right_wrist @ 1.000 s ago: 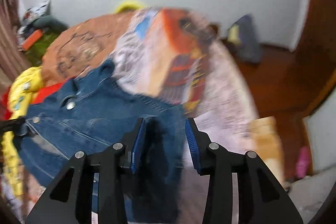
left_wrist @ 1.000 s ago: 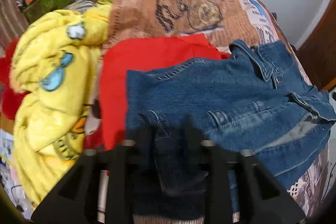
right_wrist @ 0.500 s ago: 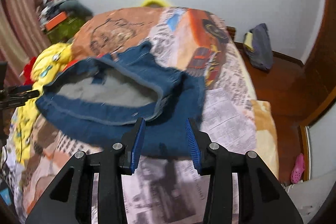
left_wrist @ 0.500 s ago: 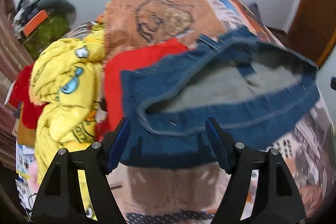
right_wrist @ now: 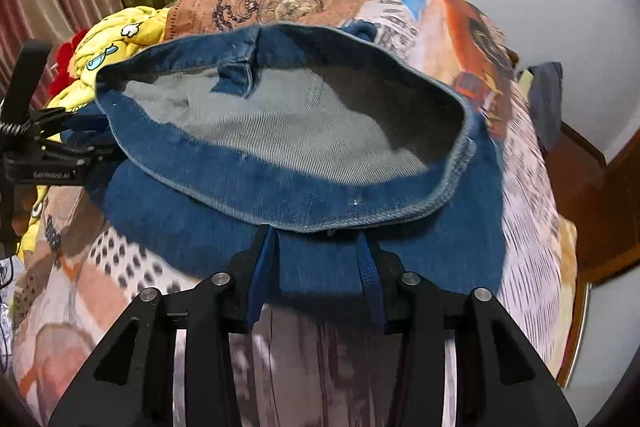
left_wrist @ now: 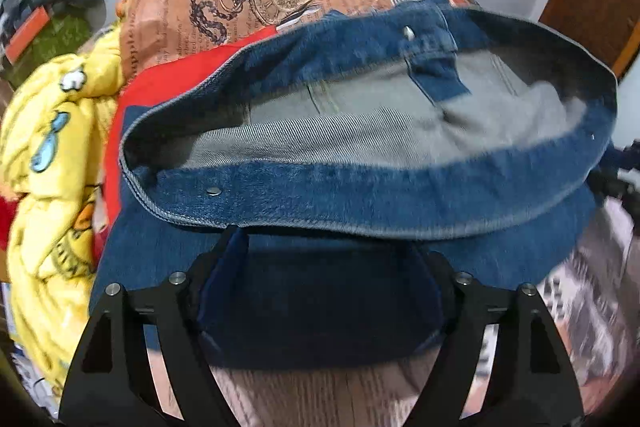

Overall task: Fold large clothes
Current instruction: 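Fold the held hem over toward the collar with both grippers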

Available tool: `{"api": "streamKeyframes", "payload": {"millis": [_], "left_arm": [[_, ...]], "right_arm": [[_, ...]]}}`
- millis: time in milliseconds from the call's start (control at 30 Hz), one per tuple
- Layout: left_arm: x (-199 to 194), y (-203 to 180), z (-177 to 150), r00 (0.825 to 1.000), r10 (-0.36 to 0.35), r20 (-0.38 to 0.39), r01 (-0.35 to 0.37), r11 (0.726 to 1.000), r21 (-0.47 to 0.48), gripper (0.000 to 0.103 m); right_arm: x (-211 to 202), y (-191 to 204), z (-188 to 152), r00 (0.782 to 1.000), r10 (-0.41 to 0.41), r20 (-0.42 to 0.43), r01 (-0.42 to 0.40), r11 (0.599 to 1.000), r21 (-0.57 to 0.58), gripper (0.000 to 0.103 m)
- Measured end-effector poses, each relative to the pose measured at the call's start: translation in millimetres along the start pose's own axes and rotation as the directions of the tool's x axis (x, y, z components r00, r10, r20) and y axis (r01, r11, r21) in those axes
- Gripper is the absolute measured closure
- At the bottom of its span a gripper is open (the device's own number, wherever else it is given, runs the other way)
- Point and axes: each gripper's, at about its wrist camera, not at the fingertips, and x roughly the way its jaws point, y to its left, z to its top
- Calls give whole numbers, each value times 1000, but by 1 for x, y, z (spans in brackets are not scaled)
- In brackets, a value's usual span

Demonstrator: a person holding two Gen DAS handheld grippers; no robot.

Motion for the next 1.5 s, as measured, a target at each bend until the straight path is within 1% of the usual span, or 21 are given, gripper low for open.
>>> {"api": "streamKeyframes", "payload": {"millis": [100,133,200,267,367,400,433,467,567,667,833,900,1033,1133,1200,1233,1267,1333,1400,1467,1500], "left_arm": [[12,9,30,999,30,13,-30,999,-12,24],[14,13,42,998,55,27,-55,998,-14,24],[20,21,67,989,141,47,-140,990,-20,24],[22,30,88,979,195,61,-194,981,-33,24],[15,54,122,948,299,105,-292,953,-80,24],[11,60,126,938,325,119,-315,944,-96,24],[3,68,131,929,346,133,-331,936,-122,24],[-2,75,132,927,347,141,-328,934,-137,24],[-25,87,124,936,304,176,-274,946,-175,24],[-39,84,103,953,247,177,-222,964,-149,24],[-42,49,67,979,151,139,-148,988,-37,24],[-41,31,54,988,94,125,-95,995,4,24],[-32,0,36,995,-4,98,0,999,41,24],[-18,-18,27,997,-13,74,8,998,66,24],[-4,-25,18,999,-5,46,2,998,67,24],[1,-27,14,1000,3,29,-5,998,62,24],[8,-27,10,1000,11,16,-11,999,50,21],[6,-23,5,999,21,35,-22,999,29,14],[4,-18,0,999,32,35,-33,999,26,9],[3,-9,-4,999,40,31,-40,999,11,8],[2,0,-7,998,47,28,-47,999,-10,6]], "right_arm": [[19,-2,22,1000,-13,-17,13,999,-43,63],[24,-5,30,999,-32,-19,31,998,-50,63],[34,-18,52,998,-57,-11,56,998,-37,63],[37,-34,73,994,-108,18,107,994,30,63],[27,-62,94,983,-164,87,147,973,177,63],[23,-66,96,981,-162,106,138,968,209,63],[16,-72,97,982,-135,136,99,964,247,63],[13,-72,96,983,-114,146,73,963,258,63],[2,-65,91,985,-62,159,21,969,248,63],[-2,-38,81,990,-28,139,3,984,178,63],[-1,8,67,993,64,100,-70,996,51,63],[-2,28,56,990,108,90,-111,994,23,63],[6,52,38,985,167,51,-167,986,2,63],[20,58,31,990,138,8,-138,990,-1,62],[30,56,27,995,100,-18,-100,995,5,57],[31,53,24,996,91,-13,-91,996,10,54],[29,49,21,996,93,-1,-93,996,14,54],[22,42,18,996,88,3,-88,996,16,54],[16,39,13,1000,18,7,-18,1000,6,50],[13,33,7,998,-57,12,58,998,-12,39],[11,28,3,997,-75,18,75,997,-11,36]]}}
